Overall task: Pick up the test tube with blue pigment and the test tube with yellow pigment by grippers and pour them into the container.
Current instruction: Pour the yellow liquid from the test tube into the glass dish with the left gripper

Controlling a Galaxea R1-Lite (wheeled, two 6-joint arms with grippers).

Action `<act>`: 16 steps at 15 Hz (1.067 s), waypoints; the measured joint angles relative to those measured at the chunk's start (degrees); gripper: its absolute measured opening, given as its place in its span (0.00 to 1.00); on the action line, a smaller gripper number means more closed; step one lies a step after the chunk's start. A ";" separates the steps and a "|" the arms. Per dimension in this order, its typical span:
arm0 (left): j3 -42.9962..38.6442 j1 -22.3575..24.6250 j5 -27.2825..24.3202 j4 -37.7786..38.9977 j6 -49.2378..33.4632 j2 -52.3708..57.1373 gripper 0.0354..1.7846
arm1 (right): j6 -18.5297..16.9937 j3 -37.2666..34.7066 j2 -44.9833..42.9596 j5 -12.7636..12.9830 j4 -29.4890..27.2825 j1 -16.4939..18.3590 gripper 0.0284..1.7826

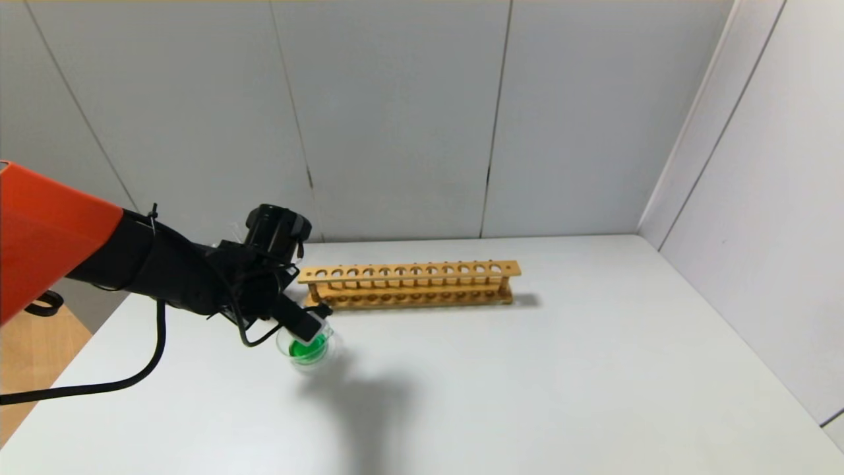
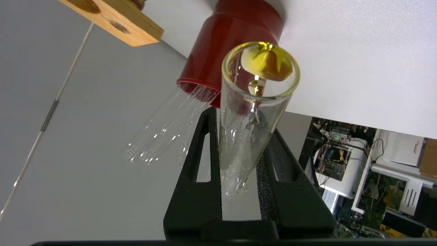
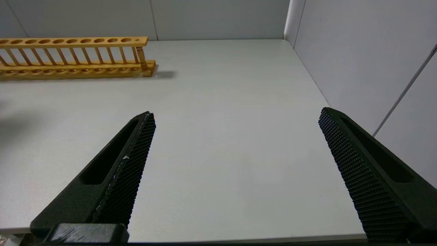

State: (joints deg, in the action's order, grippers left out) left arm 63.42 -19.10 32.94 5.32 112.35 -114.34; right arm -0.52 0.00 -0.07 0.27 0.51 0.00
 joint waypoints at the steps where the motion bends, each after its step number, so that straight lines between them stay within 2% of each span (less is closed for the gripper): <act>1: -0.02 -0.10 0.02 0.02 0.06 0.02 0.17 | 0.00 0.00 0.00 0.00 -0.05 0.00 0.98; 3: -0.20 -0.27 0.46 -0.09 0.46 0.02 0.17 | 0.00 0.00 0.00 0.00 0.00 0.00 0.98; 6: -0.38 -1.07 4.22 0.02 1.84 0.02 0.17 | 0.00 0.00 0.00 0.00 -0.02 0.00 0.98; 16: -0.20 -2.26 6.85 0.13 6.75 0.59 0.17 | 0.00 0.00 0.00 0.00 -0.02 0.00 0.98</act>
State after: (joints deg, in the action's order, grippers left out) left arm 63.22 -21.36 39.79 5.45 119.10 -113.75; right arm -0.52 0.00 -0.07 0.27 0.49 0.00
